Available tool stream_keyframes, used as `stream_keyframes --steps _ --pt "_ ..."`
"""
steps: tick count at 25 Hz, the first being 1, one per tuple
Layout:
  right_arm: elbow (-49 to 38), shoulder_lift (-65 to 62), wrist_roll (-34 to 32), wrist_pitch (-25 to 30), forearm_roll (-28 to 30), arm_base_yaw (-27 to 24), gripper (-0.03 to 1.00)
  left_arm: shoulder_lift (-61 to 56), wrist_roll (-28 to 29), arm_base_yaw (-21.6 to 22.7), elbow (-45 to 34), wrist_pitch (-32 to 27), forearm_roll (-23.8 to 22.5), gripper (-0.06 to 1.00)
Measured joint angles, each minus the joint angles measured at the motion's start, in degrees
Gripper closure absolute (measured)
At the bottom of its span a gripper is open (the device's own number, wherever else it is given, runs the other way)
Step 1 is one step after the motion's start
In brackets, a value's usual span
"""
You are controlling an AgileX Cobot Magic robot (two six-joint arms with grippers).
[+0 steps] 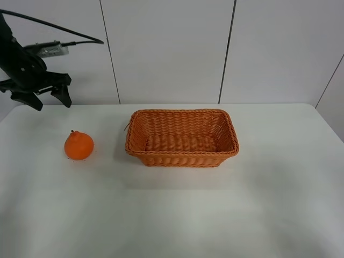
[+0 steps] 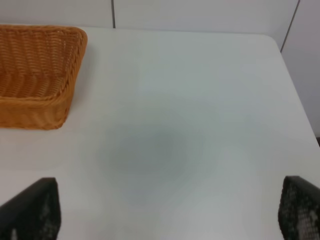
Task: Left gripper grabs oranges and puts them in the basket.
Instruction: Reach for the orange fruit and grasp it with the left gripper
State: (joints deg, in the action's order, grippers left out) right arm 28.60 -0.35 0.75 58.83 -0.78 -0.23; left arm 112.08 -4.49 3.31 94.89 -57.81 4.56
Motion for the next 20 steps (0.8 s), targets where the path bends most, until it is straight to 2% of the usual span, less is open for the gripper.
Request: stream_keyframes --steps 5,9,20 --pt "0.0 0.0 0.0 0.0 0.0 0.0 0.27 8.9 0.0 0.0 1.1 0.7 0.2 0.09" --pt "0.0 0.0 0.0 0.0 0.0 0.0 0.27 13.3 -0.3 0.0 1.1 2.1 2.9 0.09" --pt "0.0 0.0 0.0 0.0 0.0 0.0 0.27 18.1 -1.1 -1.8 1.0 4.6 2.9 0.11"
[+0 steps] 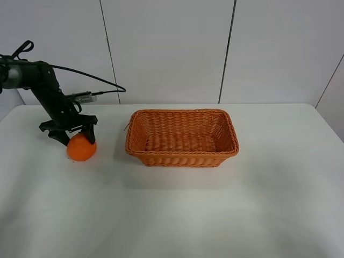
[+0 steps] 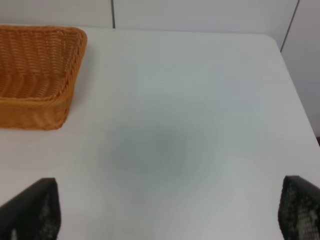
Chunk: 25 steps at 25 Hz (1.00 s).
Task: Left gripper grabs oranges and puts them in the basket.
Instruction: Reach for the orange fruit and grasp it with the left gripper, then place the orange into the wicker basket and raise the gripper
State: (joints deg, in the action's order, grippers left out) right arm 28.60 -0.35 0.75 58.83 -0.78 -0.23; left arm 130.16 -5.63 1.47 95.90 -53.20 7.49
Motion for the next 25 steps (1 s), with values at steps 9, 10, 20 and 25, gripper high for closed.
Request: stream_keyframes --steps 9,10,20,25 --pt "0.0 0.0 0.0 0.0 0.0 0.0 0.27 -0.9 1.5 -0.1 0.7 -2.4 -3.3 0.74" --pt "0.0 0.0 0.0 0.0 0.0 0.0 0.27 -1.4 1.6 -0.1 1.0 -3.0 -3.6 0.74" --pt "0.0 0.0 0.0 0.0 0.0 0.0 0.27 -10.9 3.3 -0.3 13.4 -14.2 -4.5 0.74" --pt "0.0 0.0 0.0 0.0 0.0 0.0 0.27 -11.4 3.7 -2.9 19.3 -15.0 -4.9 0.74"
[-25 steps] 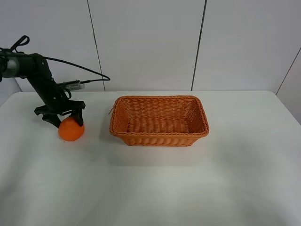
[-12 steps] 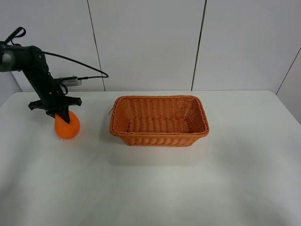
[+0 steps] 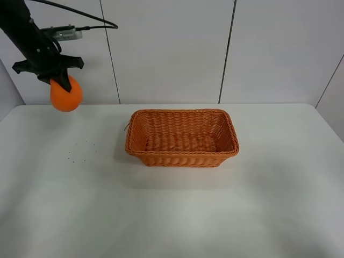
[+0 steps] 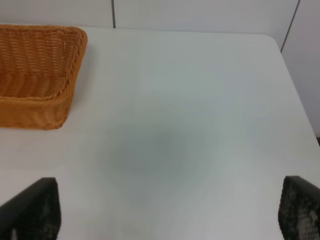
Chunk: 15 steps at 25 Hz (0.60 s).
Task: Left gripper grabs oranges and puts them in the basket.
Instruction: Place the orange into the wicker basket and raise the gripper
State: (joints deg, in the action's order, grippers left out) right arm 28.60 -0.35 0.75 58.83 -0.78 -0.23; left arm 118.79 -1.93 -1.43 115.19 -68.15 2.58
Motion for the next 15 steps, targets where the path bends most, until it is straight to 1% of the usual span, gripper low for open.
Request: stream_keyframes --steps 4,10,13,15 --pt "0.0 0.0 0.0 0.0 0.0 0.0 0.27 0.0 0.8 -7.2 3.5 0.0 0.0 0.74" --pt "0.0 0.0 0.0 0.0 0.0 0.0 0.27 1.4 1.4 -20.1 4.8 0.2 0.8 0.74" --pt "0.0 0.0 0.0 0.0 0.0 0.0 0.27 4.4 1.5 -25.2 5.0 1.6 0.8 0.74" --pt "0.0 0.0 0.0 0.0 0.0 0.0 0.27 7.1 1.5 -27.6 5.0 3.6 0.8 0.74"
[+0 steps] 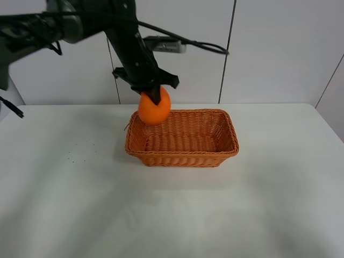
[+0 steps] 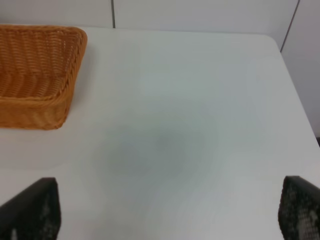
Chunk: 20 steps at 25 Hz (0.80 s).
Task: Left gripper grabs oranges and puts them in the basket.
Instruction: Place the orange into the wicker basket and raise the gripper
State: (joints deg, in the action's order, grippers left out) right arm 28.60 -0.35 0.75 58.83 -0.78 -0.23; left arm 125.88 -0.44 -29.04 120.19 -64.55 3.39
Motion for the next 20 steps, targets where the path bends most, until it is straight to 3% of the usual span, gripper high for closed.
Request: stream_keyframes --steps 7,11,13,17,20 --pt "0.0 0.0 0.0 0.0 0.0 0.0 0.27 8.5 0.0 -2.6 0.0 11.2 -0.1 0.74" --pt "0.0 0.0 0.0 0.0 0.0 0.0 0.27 11.1 0.0 -2.6 0.0 11.7 -0.4 0.71" --pt "0.0 0.0 0.0 0.0 0.0 0.0 0.27 11.7 0.4 -2.6 0.0 11.5 -0.4 0.57" --pt "0.0 0.0 0.0 0.0 0.0 0.0 0.27 12.0 1.1 -2.6 0.0 10.1 -0.4 0.17" --pt "0.0 0.0 0.0 0.0 0.0 0.0 0.27 12.0 1.1 -2.6 0.0 8.6 -0.3 0.08"
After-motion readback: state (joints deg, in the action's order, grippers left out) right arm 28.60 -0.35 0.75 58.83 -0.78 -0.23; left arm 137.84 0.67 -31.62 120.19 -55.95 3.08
